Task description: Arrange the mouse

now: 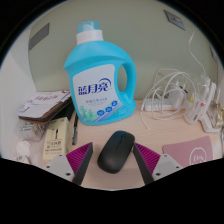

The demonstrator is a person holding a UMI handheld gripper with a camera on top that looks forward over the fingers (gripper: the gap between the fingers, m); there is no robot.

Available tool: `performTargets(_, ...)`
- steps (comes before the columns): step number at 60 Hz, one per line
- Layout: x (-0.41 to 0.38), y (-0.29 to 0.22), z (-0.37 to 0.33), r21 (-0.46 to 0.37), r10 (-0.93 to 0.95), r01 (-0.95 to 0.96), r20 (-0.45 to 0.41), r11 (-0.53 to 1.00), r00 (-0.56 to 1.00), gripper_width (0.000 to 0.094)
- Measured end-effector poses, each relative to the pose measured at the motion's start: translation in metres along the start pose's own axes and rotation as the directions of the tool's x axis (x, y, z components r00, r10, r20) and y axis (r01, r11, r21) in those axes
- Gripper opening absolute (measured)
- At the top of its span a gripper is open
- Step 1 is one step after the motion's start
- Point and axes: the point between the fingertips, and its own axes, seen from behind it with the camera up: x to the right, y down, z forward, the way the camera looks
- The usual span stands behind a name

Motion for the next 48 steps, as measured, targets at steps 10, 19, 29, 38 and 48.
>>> performTargets(10, 0.008, -0.014, 0.022, 0.001, -0.052, 0.052, -0.087, 0.999, 0.995, 0.0626)
performTargets(19, 0.0, -0.016, 0.024, 0.021, -0.076, 0.078, -0.091, 0.997, 0.993, 0.0458)
performTargets(29, -0.001, -0.015, 0.017, 0.018, -0.116, 0.118, -0.071, 0.993, 0.991, 0.0356)
performTargets(38, -0.017, -0.056, -0.056, 0.138, -0.122, 0.124, -0.024, 0.983, 0.992, 0.0345)
performTargets(48, 0.0, -0.14, -0.191, 0.362, -0.086, 0.074, 0.016, 0.929, 0.996, 0.0345)
